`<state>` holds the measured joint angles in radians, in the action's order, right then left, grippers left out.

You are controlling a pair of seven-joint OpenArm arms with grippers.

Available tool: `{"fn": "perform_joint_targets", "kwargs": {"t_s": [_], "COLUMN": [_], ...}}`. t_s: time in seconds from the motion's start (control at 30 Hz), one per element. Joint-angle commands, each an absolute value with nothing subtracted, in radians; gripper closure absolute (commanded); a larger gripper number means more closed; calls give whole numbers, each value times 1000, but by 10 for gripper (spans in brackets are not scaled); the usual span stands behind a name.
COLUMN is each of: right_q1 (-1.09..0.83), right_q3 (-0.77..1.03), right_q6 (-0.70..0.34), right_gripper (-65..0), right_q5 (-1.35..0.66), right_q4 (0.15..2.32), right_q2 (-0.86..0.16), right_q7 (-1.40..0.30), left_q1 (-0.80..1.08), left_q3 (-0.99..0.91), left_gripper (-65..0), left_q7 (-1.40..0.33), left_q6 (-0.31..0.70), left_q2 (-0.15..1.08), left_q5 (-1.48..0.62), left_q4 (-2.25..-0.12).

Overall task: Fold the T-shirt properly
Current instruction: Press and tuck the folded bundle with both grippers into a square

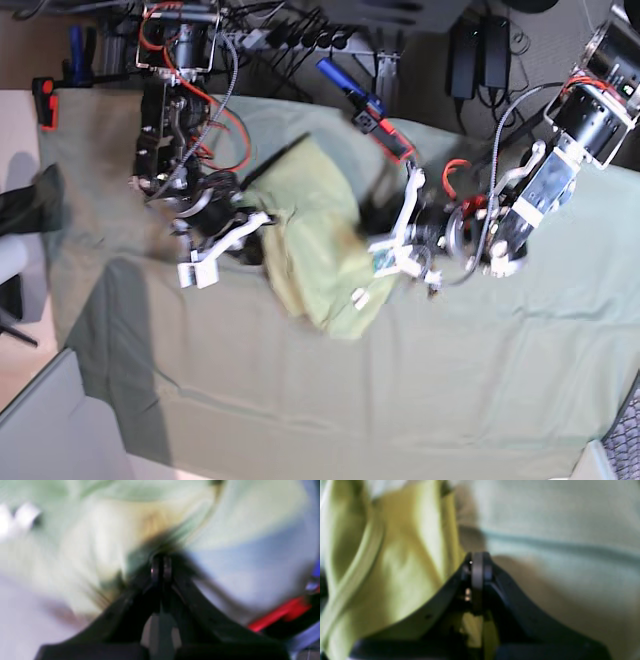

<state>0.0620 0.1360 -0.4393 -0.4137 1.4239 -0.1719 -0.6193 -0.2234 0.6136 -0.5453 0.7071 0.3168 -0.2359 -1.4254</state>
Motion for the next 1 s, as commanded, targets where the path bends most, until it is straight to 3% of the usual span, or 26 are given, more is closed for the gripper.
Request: {"fn": "perform_joint_targets", "kwargs": {"t_s": [0.0, 0.23, 0.53, 0.97], "right_q1": [67, 4, -45, -47], "right_q3": [137, 137, 137, 240], "right_q6": [-469, -469, -470, -471], "right_gripper": [0, 0, 0, 0], "right_q5": [-435, -562, -588, -584], "right_q4": [1460, 1542, 1559, 1588], "right_q2": [-177, -159, -38, -17], "right_q7": [-604, -651, -686, -704], "left_q1": [-255, -334, -461, -523], "left_q3": [605, 604, 604, 594], "left_gripper": [0, 0, 0, 0], "left_q7": [-514, -489, -473, -597], "left_q6": [698, 698, 698, 698], "left_q2": [313, 260, 185, 256], "left_q5": [-250, -245, -242, -327], "left_q4": [-1439, -1372, -1141, -1232]}}
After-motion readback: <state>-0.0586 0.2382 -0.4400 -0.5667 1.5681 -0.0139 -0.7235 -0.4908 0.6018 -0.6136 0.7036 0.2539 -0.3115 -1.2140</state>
